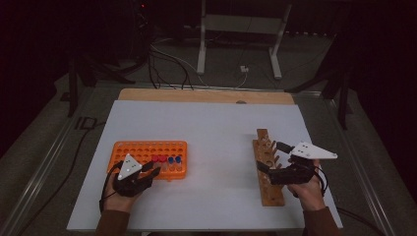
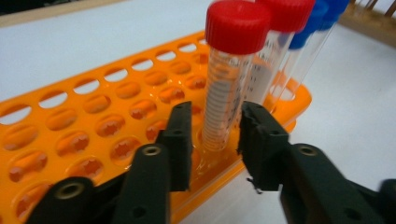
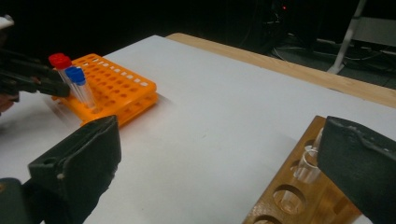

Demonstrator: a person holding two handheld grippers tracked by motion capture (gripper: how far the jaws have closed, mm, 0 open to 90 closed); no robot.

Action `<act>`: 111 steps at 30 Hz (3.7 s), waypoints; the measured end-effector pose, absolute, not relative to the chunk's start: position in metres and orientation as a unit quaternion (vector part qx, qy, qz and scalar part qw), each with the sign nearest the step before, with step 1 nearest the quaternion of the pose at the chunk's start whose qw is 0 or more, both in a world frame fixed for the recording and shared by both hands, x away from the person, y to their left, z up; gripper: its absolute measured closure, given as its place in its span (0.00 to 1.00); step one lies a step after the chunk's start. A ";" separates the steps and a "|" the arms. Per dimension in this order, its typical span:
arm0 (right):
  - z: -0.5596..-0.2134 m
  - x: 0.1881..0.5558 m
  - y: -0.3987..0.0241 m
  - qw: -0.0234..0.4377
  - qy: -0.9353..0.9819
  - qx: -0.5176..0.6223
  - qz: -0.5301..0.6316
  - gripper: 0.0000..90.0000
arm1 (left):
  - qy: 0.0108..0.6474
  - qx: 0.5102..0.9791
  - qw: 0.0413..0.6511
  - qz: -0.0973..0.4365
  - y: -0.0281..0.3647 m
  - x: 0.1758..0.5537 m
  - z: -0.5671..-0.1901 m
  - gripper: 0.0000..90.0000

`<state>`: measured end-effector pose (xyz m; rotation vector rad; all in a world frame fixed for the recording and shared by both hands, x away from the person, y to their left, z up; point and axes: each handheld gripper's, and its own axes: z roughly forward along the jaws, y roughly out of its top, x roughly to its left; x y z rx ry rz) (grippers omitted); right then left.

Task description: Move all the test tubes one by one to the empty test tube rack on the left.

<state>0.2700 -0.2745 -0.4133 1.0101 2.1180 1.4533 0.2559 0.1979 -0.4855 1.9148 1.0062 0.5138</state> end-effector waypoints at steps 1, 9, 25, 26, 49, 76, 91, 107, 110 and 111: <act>-0.414 0.270 -0.275 0.191 0.754 0.360 0.515 0.00 | 0.407 0.768 0.449 0.208 0.199 0.255 -0.484 0.66; -0.419 0.276 -0.283 0.201 0.759 0.370 0.497 0.05 | 0.412 0.738 0.488 0.216 0.209 0.247 -0.473 0.48; -0.437 0.298 -0.294 0.212 0.758 0.404 0.467 0.17 | 0.418 0.717 0.503 0.242 0.198 0.243 -0.453 0.01; -0.437 0.299 -0.294 0.213 0.758 0.405 0.464 0.18 | 0.417 0.717 0.502 0.245 0.197 0.242 -0.452 0.00; -0.455 0.323 -0.288 0.256 0.772 0.412 0.410 0.83 | 0.408 0.713 0.513 0.249 0.186 0.241 -0.444 0.00; -0.457 0.325 -0.284 0.248 0.768 0.413 0.422 0.85 | 0.391 0.711 0.530 0.246 0.171 0.240 -0.432 0.00; -0.427 0.310 -0.291 0.275 0.743 0.399 0.461 0.85 | 0.355 0.721 0.549 0.230 0.129 0.250 -0.421 0.01; -0.392 0.287 -0.256 0.227 0.756 0.333 0.516 0.85 | 0.308 0.755 0.542 0.202 0.058 0.264 -0.422 0.06; -0.392 0.285 -0.242 0.211 0.764 0.319 0.520 0.85 | 0.308 0.759 0.539 0.196 0.049 0.266 -0.425 0.08; -0.392 0.284 -0.238 0.203 0.766 0.315 0.522 0.85 | 0.306 0.762 0.535 0.196 0.046 0.267 -0.426 0.08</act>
